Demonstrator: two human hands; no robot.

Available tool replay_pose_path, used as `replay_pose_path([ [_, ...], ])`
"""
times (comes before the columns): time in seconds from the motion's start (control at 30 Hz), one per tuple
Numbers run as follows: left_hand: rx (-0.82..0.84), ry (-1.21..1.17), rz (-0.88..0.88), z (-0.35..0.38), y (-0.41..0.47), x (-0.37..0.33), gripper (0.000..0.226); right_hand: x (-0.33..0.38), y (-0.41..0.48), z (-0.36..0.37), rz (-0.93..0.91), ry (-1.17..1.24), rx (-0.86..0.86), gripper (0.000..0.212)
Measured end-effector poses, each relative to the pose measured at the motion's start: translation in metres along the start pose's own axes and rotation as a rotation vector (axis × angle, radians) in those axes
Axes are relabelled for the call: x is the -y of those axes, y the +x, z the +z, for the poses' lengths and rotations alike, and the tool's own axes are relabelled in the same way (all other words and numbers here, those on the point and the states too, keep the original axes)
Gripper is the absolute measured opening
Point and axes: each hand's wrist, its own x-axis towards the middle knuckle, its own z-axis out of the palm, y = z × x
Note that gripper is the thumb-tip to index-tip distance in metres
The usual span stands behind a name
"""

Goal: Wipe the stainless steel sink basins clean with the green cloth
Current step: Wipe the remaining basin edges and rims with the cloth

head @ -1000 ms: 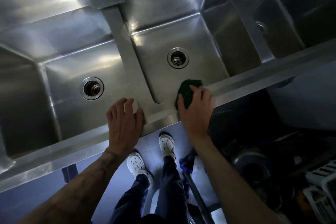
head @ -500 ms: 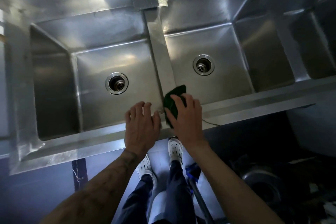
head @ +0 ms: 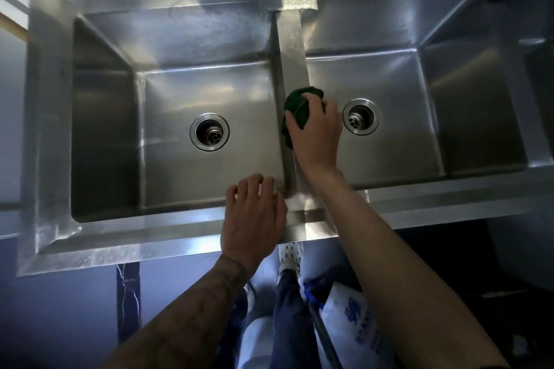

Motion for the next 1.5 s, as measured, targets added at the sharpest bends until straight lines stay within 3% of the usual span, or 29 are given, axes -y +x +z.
replay_pose_path([
  [0.2, -0.004, -0.040, -0.006, 0.000, 0.002, -0.001, 0.031, -0.006, -0.023, -0.006, -0.035, -0.008, 0.003, 0.045],
  [0.33, 0.003, -0.052, -0.001, 0.001, 0.002, 0.000, 0.030, 0.015, 0.045, 0.010, -0.012, -0.033, -0.041, 0.044],
  [0.43, -0.014, -0.073, 0.002, 0.003, 0.003, -0.001, 0.027, 0.034, 0.104, 0.018, 0.061, -0.049, 0.032, 0.053],
  [0.6, -0.029, -0.102, 0.000, 0.002, 0.003, -0.001, 0.030, 0.026, 0.092, 0.018, -0.020, -0.096, 0.007, 0.050],
  [0.87, -0.023, -0.090, -0.004, 0.003, 0.003, -0.001, 0.027, 0.053, 0.165, 0.026, 0.086, -0.063, 0.109, 0.053],
  [1.07, -0.018, -0.097, -0.007, 0.004, 0.004, -0.001, 0.024, 0.052, 0.151, 0.035, 0.058, -0.139, -0.035, 0.049],
  [1.2, -0.031, -0.110, -0.017, 0.005, 0.003, -0.002, 0.026, 0.058, 0.174, 0.033, 0.098, -0.115, 0.053, 0.049],
  [1.33, -0.049, -0.109, -0.008, 0.004, 0.004, -0.002, 0.023, 0.042, 0.141, 0.024, 0.007, -0.092, 0.047, 0.052],
  [1.5, -0.035, -0.096, -0.016, 0.002, 0.004, -0.002, 0.022, 0.010, 0.034, -0.001, -0.059, -0.072, 0.019, 0.044],
])
